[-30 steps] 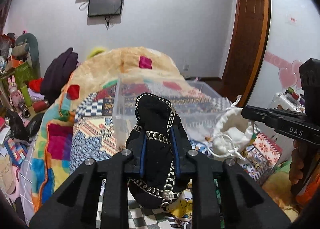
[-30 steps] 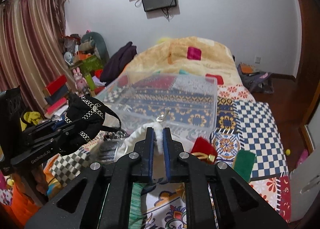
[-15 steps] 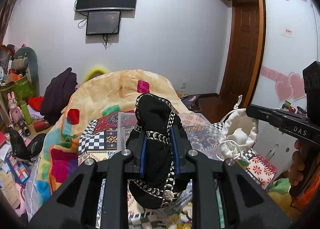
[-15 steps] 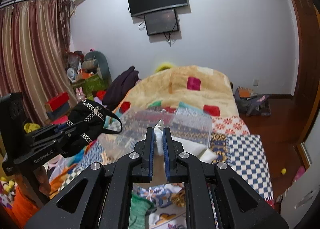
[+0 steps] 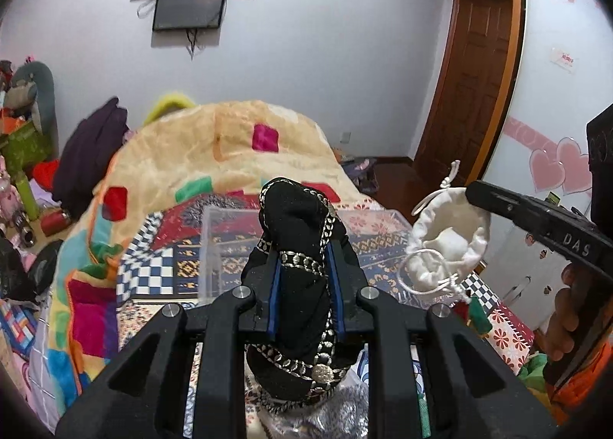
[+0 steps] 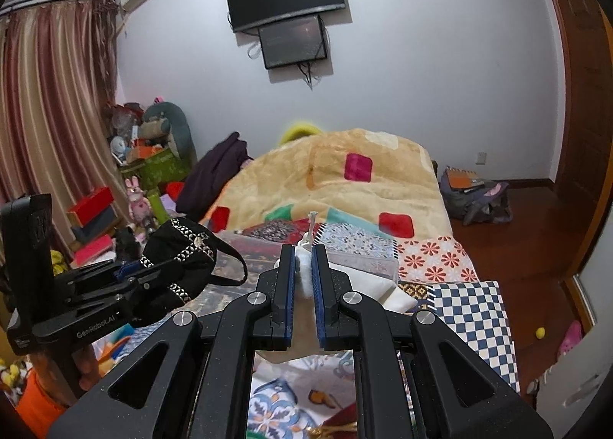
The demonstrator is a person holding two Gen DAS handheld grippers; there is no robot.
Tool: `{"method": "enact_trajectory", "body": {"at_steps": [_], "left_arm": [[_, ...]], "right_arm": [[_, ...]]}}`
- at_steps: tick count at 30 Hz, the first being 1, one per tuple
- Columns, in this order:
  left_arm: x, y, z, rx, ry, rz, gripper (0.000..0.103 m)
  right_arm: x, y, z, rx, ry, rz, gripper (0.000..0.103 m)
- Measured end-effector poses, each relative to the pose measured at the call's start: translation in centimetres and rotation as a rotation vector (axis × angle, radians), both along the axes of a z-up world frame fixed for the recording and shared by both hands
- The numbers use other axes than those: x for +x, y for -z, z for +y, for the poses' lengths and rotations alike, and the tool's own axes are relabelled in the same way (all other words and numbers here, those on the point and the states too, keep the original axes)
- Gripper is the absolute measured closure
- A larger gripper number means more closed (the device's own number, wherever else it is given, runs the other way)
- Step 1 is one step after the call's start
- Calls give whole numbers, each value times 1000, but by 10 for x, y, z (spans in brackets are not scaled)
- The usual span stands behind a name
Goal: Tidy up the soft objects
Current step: 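Carry the black bag with the left tool while the right tool carries the white pouch toward the box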
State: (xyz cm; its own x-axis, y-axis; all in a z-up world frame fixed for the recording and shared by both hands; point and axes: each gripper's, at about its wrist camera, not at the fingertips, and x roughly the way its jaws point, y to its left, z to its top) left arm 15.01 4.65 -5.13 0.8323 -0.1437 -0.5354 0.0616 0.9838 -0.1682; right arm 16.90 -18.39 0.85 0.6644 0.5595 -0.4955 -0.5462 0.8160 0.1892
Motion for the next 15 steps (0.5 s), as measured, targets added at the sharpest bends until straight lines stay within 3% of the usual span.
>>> {"method": "enact_trajectory", "body": {"at_steps": [9,15], "left_arm": [[36,24,-16,54,21,93,82],[49,38,-25,90,36,142,82]], "right_arm": [[26,40,19,-118,-9,114,95],[26,49,24,-165,-38,154,95]]}}
